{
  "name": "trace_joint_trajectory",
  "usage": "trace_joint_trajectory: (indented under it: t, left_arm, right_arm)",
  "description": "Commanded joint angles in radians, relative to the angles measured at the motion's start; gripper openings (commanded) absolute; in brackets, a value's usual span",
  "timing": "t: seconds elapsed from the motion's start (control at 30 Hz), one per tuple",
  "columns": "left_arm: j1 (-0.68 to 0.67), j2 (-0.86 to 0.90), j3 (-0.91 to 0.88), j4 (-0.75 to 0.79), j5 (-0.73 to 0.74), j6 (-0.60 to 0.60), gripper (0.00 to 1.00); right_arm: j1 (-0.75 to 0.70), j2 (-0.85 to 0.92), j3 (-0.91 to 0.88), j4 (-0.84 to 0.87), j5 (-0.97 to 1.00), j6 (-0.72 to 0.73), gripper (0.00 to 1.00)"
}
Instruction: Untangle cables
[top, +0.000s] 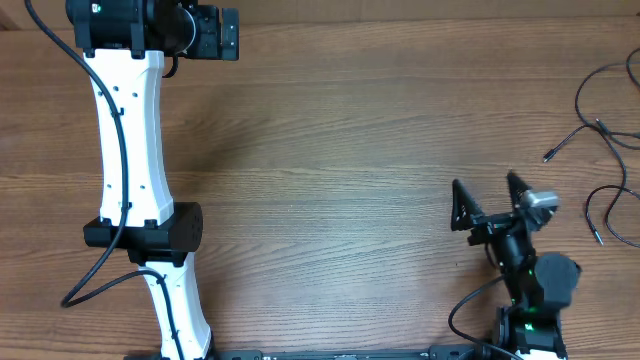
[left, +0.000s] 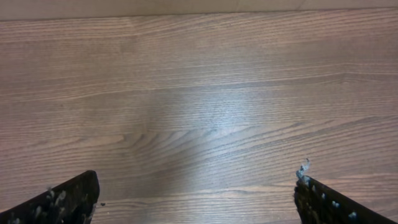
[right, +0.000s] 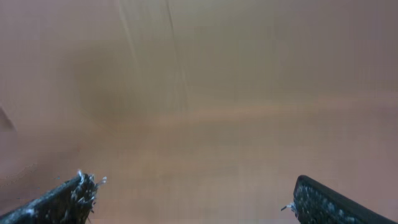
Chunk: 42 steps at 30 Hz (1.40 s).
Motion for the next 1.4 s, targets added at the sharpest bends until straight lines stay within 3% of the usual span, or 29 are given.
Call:
trace_joint_trajectory:
  t: [0.0, 0.47, 1.07, 1.17, 1.37]
  left_arm:
    - [-0.002, -0.022, 0.01, -0.002, 0.007, -0.014, 1.0]
    - [-0.002, -0.022, 0.01, -0.002, 0.007, -0.014, 1.0]
    - [-0.002, -0.022, 0.01, -0.006, 0.008, -0.016, 1.0]
    - [-0.002, -0.022, 0.01, -0.006, 0.007, -0.061, 1.0]
    - [-0.002, -0.022, 0.01, -0.029, 0.006, -0.066, 1.0]
  right_arm:
    - [0.003, -0.005, -0.001, -0.1, 0.049, -0.005, 1.0]
    - [0.004, -0.005, 0.0, -0.6, 0.282, -0.005, 1.0]
    - [0.004, 0.034, 0.0, -0.595, 0.312, -0.005, 1.0]
    - [0.004, 0.033, 0.0, -0.596, 0.313, -0.005, 1.0]
    - [0.029, -0.077, 0.0, -0.594, 0.313, -0.005, 1.0]
